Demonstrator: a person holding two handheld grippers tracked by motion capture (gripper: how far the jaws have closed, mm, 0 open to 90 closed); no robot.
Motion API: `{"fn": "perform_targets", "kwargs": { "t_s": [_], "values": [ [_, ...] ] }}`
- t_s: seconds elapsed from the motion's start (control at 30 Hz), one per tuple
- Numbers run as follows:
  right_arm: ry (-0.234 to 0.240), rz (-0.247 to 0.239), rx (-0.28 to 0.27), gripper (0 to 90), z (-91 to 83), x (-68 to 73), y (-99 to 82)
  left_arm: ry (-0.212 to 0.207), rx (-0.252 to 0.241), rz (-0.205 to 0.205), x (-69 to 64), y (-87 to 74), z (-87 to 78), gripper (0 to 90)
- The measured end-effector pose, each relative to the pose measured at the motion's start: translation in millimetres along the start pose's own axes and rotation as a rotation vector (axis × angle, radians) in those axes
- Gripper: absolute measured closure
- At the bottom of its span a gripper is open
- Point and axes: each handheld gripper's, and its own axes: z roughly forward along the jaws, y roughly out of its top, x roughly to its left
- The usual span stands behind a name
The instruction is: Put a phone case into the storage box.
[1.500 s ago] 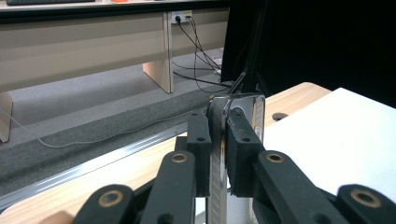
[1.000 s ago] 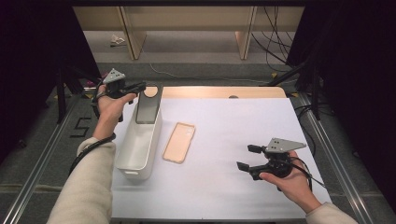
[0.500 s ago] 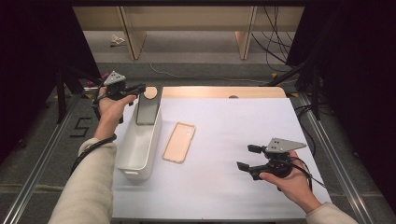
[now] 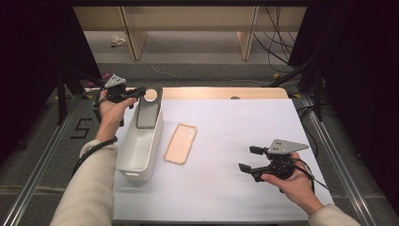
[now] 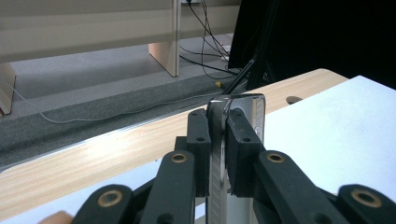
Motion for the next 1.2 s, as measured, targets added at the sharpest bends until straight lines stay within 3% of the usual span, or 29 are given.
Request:
{"fn": "perform_targets", "kwargs": {
  "t_s": [0.43,1.2],
  "values": [
    [0.001,-0.001,0.001,20.7,0.3,0.0,-0.2,0.003,0.012,-0.027,5.4,-5.0,-0.5,80.1],
    [0.005,0.001,0.003,20.7,1.2,-0.1,-0.7,0.061,0.102,-0.022,10.9,-8.1,3.0,75.6]
  ]
}}
